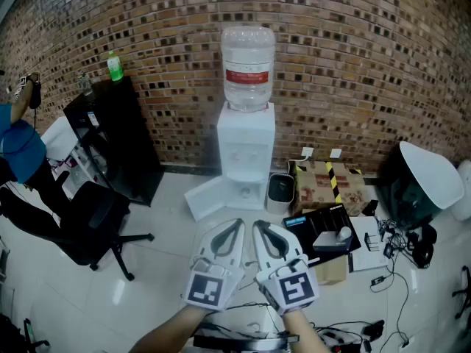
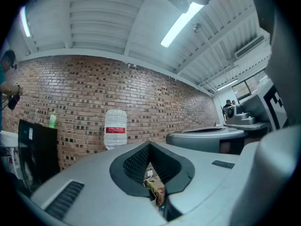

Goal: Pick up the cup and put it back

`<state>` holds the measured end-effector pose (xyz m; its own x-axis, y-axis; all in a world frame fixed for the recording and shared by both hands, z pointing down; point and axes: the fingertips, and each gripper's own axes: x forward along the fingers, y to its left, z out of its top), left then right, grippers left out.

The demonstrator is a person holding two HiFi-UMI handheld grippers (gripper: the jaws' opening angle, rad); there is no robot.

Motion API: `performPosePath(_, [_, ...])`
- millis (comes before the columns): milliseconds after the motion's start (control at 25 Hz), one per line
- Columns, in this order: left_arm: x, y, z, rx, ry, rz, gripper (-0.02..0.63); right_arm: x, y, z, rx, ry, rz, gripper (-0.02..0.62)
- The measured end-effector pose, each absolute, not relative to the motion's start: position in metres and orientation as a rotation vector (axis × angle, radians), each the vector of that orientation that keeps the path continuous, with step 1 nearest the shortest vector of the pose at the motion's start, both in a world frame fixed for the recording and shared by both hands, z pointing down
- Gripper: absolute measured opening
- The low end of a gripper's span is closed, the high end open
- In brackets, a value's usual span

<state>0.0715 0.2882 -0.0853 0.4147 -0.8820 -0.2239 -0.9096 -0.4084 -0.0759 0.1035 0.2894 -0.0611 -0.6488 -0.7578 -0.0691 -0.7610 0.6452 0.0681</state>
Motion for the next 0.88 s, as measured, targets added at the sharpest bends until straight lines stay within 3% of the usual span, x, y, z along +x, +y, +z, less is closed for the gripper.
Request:
performPosePath(520, [0.088,0.254,-0.079,-2.472,1.61,0.225,0.005,0.122,0.254,-0.056,-1.29,2.83,0.137,0.005])
performPosePath(880, [0.072,0.16,-0.071,-2.488,1.567,0.257,0.005,0.108,0.16,-0.045,-1.338,2.814,0.153,0.005])
